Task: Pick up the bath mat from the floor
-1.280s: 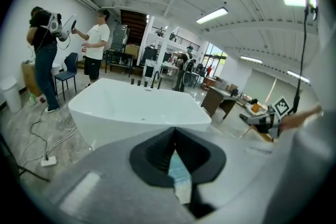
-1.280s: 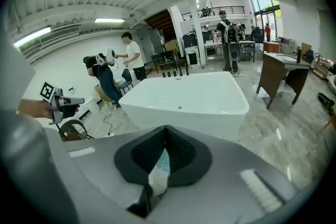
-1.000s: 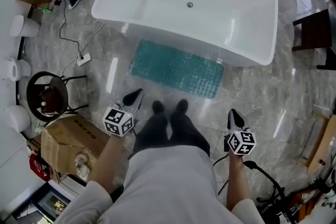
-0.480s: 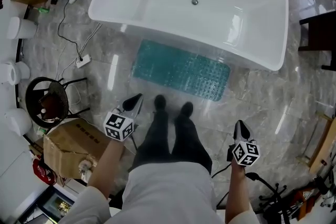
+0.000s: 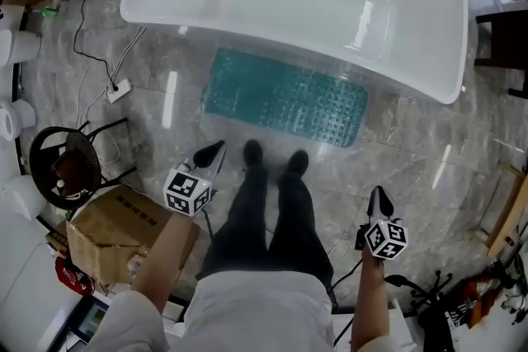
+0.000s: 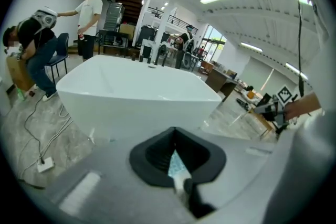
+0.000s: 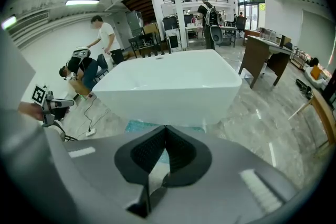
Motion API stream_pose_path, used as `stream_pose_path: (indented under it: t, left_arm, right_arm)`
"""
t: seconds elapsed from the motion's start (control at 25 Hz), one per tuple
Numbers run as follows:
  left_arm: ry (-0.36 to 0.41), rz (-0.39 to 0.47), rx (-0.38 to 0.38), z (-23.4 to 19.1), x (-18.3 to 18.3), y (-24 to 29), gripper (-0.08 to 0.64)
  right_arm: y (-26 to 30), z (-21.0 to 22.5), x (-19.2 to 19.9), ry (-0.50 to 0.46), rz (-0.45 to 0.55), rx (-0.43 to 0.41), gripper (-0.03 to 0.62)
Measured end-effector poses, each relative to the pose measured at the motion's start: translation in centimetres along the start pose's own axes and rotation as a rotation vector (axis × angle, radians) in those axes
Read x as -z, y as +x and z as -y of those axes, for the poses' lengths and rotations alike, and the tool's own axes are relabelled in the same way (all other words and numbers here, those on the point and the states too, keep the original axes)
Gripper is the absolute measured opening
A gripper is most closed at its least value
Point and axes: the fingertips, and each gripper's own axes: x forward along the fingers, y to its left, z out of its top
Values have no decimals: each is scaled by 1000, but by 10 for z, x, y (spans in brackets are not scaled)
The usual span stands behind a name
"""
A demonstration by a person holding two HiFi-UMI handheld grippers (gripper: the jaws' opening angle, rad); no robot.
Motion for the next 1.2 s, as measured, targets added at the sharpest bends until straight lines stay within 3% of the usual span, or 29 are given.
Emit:
stream_pose_path:
  t: [0.12, 0.36, 0.64, 0.88, 1.08, 1.2]
  left_arm:
    - [49, -25, -5, -16, 22, 23, 3]
    - [34, -34, -51, -45, 54, 68, 3]
    - [8, -46, -82, -64, 88, 110, 3]
    - [57, -90, -63, -72, 132, 159, 3]
    - [147, -158, -52, -81, 188, 201, 3]
    - [131, -159, -58, -94, 212, 222, 3]
  right_arm:
    - [33, -9, 17, -51, -41, -18, 5]
    - [91, -9, 38, -122, -89, -37, 5]
    - [141, 17, 66, -88, -124, -24, 5]
    - [198, 48, 98, -39, -131, -44, 5]
    - [247, 75, 133, -46, -131, -24, 5]
    - [278, 88, 155, -30, -135, -24, 5]
